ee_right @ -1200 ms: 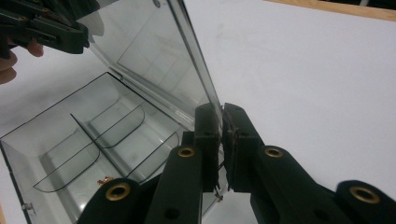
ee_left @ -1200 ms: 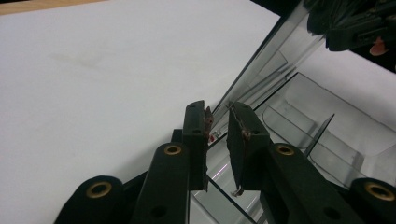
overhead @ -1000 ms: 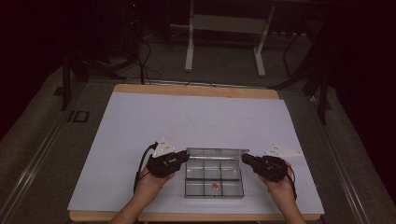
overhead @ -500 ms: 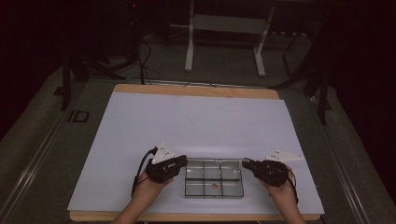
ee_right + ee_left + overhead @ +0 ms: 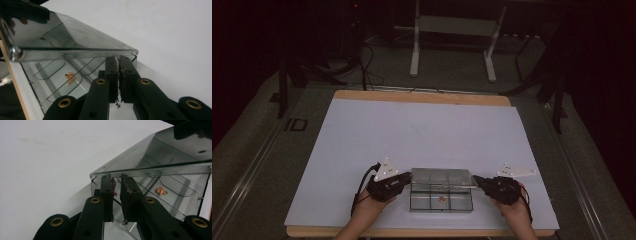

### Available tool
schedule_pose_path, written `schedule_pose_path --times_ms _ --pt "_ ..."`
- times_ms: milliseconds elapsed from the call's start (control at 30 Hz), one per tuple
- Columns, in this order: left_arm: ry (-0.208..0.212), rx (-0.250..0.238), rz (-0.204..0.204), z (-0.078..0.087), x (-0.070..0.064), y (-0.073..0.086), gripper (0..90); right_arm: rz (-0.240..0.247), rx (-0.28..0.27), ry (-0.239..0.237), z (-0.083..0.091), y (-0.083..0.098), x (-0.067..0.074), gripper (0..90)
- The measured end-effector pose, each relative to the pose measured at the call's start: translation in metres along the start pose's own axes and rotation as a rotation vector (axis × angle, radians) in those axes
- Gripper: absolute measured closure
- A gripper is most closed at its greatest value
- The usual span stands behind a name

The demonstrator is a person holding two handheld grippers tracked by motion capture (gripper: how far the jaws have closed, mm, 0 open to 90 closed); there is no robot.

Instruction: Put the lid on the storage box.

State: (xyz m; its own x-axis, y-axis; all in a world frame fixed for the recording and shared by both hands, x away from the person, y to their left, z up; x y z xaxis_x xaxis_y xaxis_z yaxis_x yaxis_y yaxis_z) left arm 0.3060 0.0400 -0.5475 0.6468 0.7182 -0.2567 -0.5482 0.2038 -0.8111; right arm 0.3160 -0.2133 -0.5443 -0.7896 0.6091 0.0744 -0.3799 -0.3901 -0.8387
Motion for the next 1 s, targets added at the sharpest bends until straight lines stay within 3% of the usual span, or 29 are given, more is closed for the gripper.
schedule_pose_path --times_ms 167,400,467,1000 --pt "0.008 0.009 0.012 -0.002 0.001 0.003 80.7 -0.012 -0.002 -0.002 -0.002 0.004 0.001 75.5" --pt "0.001 0.019 0.019 -0.004 0.002 0.006 73.8 -0.037 0.003 0.000 -0.003 0.008 -0.003 65.3" --pt "0.002 0.025 0.044 -0.004 0.005 0.008 69.4 -0.065 -0.007 0.007 -0.001 0.012 -0.007 62.2" --pt "0.001 0.028 0.066 -0.001 0.011 0.012 59.2 -0.070 -0.004 0.008 -0.001 0.016 -0.008 56.0"
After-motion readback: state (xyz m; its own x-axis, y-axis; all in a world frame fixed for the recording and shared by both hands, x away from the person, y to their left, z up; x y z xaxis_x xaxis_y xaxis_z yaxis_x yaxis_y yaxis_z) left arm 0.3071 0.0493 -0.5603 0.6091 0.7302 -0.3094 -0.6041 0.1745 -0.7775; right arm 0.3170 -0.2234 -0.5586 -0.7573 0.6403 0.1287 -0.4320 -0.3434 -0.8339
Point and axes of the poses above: each handheld gripper's, and its own axes: z roughly backward along the jaws, y roughly out of its underside, x roughly to its left, the point moved 9 cm from there along -z, roughly forward along the jaws, and after that the axes turned 9 degrees about z, right-handed, at the moved point
